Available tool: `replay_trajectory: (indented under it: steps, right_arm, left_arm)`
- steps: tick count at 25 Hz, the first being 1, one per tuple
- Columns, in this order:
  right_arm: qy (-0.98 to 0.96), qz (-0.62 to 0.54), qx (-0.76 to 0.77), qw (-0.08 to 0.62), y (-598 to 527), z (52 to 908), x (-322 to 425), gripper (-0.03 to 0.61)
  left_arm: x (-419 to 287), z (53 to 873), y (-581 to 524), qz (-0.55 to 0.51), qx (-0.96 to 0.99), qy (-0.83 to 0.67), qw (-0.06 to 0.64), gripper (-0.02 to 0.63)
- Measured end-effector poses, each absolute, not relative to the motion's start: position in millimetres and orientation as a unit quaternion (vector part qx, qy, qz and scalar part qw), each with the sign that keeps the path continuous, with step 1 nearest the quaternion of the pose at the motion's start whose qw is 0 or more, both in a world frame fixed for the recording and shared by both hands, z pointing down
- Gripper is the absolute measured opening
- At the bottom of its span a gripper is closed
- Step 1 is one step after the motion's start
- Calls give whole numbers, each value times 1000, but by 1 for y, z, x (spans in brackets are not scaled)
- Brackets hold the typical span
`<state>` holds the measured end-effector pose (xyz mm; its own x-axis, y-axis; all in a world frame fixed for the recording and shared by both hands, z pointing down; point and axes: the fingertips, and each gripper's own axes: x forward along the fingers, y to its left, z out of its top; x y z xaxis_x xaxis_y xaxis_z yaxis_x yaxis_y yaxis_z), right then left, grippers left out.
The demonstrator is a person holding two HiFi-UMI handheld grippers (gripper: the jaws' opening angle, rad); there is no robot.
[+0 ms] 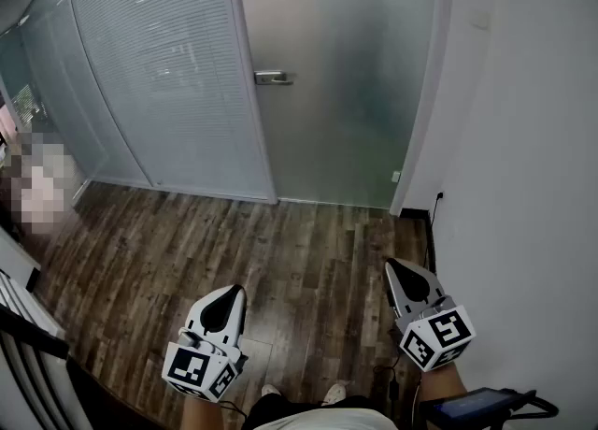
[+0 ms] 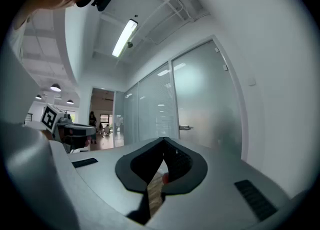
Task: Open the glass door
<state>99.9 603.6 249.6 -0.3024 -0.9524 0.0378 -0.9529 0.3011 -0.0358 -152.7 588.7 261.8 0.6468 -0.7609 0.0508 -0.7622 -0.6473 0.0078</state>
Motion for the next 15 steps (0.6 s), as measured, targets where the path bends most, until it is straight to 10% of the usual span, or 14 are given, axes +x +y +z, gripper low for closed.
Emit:
replay_trajectory:
  steps: [15]
  right_arm:
    - [-786, 27, 616, 27, 551, 256, 126, 2]
  left_arm:
    - [-126, 261, 507, 3, 925, -380, 10, 0]
